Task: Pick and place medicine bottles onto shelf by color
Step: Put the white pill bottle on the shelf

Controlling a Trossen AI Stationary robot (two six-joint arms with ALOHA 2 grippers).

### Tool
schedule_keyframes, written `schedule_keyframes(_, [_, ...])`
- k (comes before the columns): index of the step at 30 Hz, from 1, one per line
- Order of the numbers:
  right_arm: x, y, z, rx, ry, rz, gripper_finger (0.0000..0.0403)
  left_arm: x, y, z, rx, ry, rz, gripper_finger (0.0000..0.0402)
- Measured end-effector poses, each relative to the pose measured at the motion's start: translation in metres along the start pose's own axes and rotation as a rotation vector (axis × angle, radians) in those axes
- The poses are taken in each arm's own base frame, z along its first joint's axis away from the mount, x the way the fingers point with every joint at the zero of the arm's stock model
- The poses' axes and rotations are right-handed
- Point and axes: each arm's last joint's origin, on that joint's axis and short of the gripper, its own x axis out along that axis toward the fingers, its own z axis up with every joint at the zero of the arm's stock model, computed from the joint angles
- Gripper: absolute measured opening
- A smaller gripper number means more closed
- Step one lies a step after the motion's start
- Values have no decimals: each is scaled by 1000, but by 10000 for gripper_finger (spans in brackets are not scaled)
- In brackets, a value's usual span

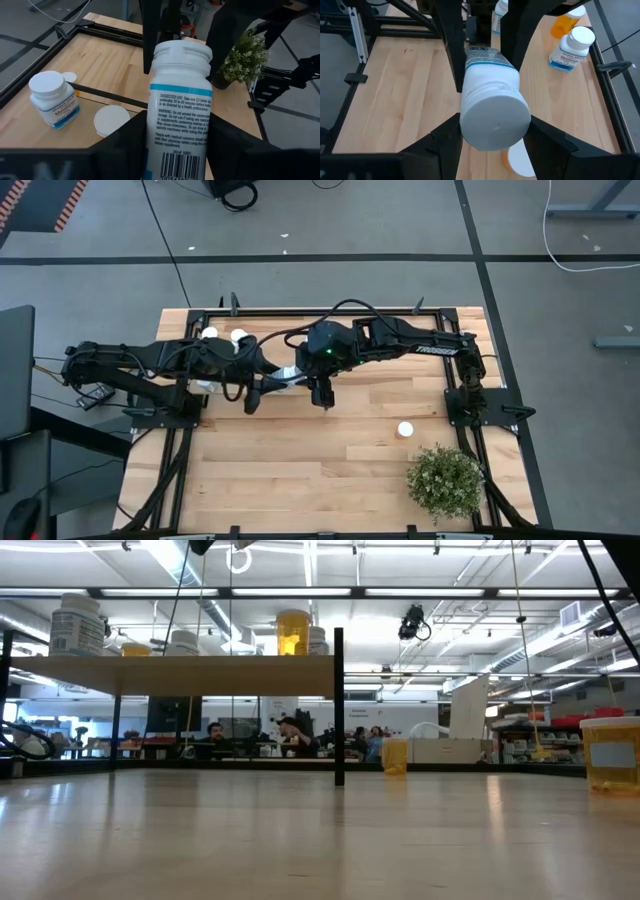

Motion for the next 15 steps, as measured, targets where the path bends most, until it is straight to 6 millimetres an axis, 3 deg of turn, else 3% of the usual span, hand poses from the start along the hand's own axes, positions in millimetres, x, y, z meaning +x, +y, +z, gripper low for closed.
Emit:
schedule_keyframes(11, [-2,-1,-1,42,7,-13,202,-3,1,1,-5,-20,32,164])
schedule_keyframes(15, [-3,-2,-3,63,34,-15,220,-5,2,0,-18,-10,54,167])
